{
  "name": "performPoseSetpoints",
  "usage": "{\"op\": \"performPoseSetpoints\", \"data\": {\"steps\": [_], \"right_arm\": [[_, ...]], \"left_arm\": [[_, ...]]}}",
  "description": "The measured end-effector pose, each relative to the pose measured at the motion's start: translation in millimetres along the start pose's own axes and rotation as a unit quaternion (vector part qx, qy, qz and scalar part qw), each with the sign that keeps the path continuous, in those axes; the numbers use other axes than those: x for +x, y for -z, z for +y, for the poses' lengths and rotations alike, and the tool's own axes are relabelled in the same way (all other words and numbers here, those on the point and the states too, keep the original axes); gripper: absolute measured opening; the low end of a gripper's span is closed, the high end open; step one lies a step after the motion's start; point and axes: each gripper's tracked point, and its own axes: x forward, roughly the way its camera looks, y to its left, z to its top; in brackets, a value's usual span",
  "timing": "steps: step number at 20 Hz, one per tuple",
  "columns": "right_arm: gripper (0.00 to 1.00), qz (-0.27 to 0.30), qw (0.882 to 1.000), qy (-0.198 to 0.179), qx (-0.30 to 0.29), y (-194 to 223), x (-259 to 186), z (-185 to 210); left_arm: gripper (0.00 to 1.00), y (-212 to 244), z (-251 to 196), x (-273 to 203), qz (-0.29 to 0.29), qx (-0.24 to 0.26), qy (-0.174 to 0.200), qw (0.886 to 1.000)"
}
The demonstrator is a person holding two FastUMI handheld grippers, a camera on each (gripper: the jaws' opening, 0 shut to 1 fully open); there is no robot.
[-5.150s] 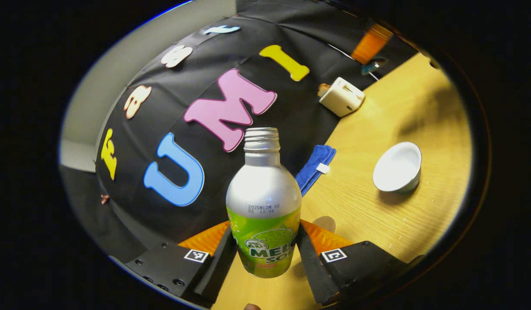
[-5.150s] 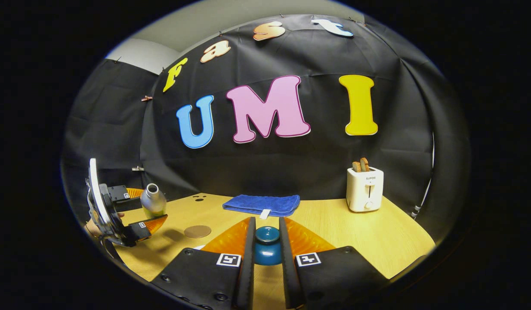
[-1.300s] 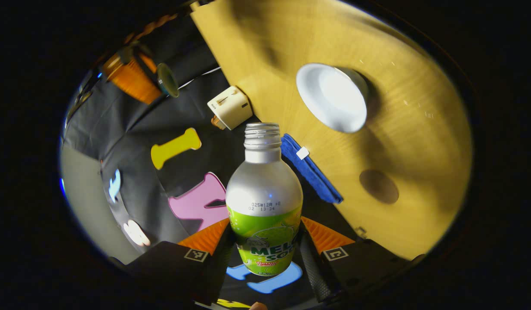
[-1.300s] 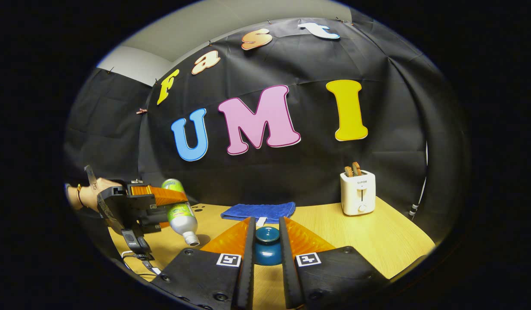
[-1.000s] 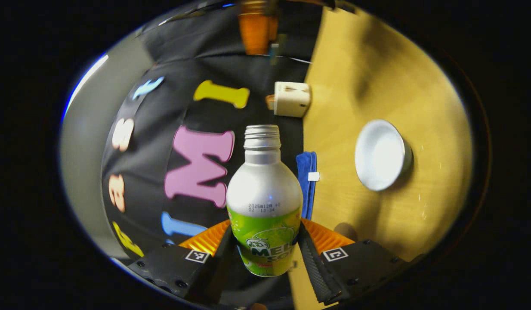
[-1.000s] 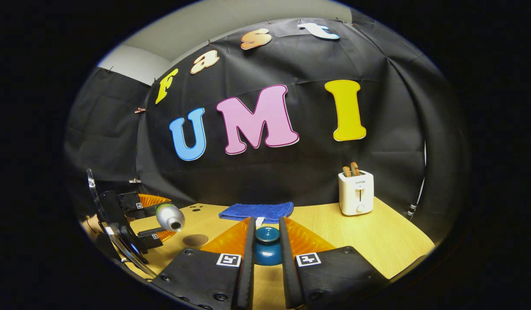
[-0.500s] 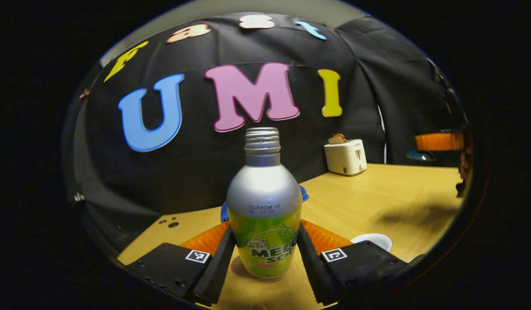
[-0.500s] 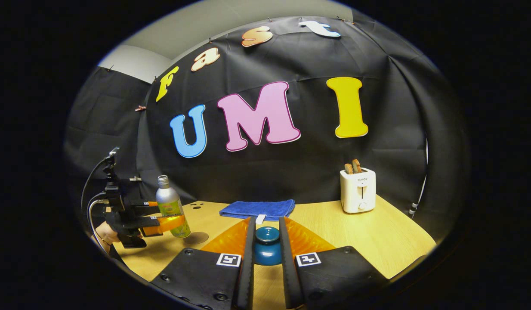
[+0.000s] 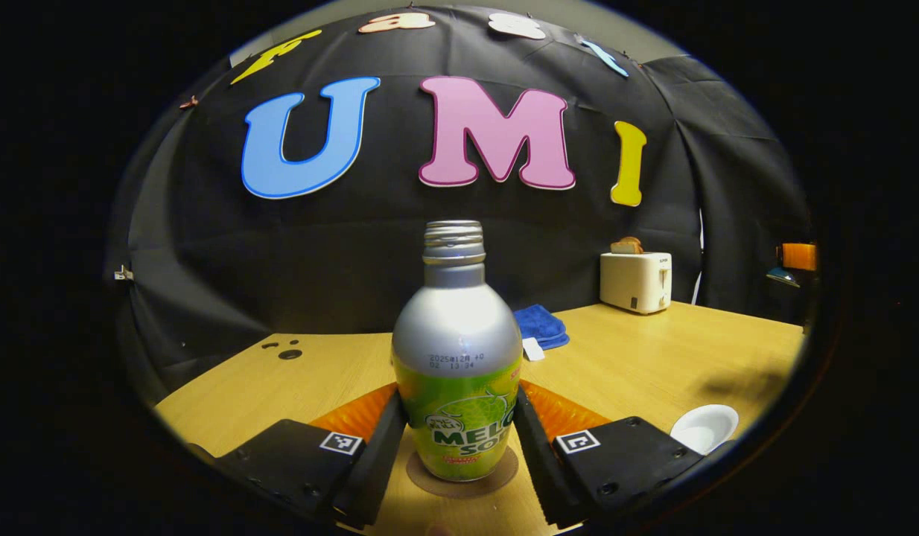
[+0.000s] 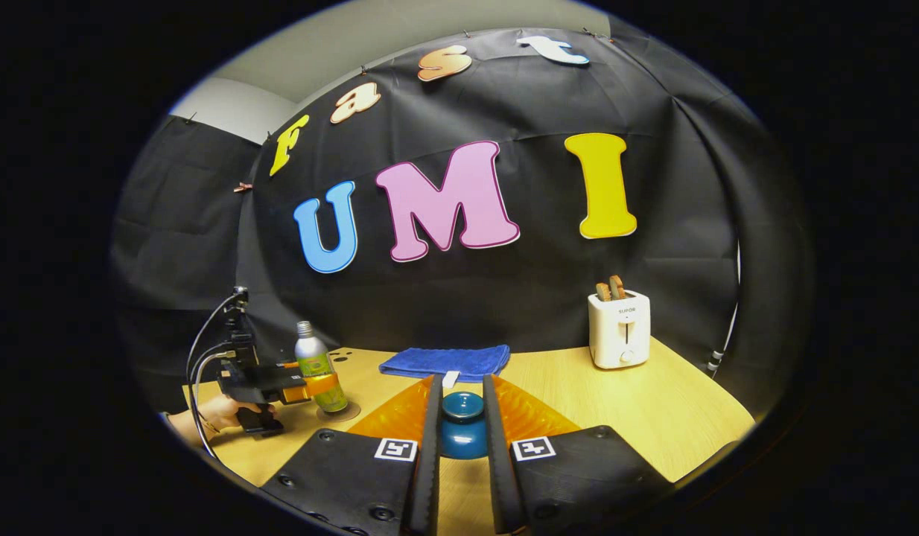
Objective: Open the teacup lid with one hand, grasp the water bottle and pour water into the teacup with the other hand; after pouring, place the water bottle on the coaster and then close the teacup lid.
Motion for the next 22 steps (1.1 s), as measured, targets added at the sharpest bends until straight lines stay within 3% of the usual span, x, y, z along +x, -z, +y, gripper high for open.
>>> {"op": "performPoseSetpoints", "data": {"steps": [6,9,10,17,22], "right_arm": [[0.32,0.004,1.0,-0.003,0.001,3.1,1.4,2.3],[0.32,0.008,1.0,-0.012,0.004,7.2,3.4,9.2],[0.31,0.011,1.0,-0.019,0.007,9.4,4.2,14.9],[0.31,0.058,0.992,-0.107,0.021,62.0,23.6,96.9],[0.32,0.104,0.987,-0.122,0.006,104.9,40.0,135.3]], "left_arm": [[0.84,6.7,8.3,0.1,0.009,-0.003,-0.021,1.0],[0.98,5.5,9.9,-9.5,0.016,0.0,-0.033,0.999],[0.97,1.7,10.2,-15.4,0.012,-0.006,-0.032,0.999],[0.96,-13.6,14.5,-88.9,-0.046,-0.009,-0.034,0.998],[0.96,-15.7,26.3,-131.7,-0.052,-0.048,-0.049,0.996]]}}
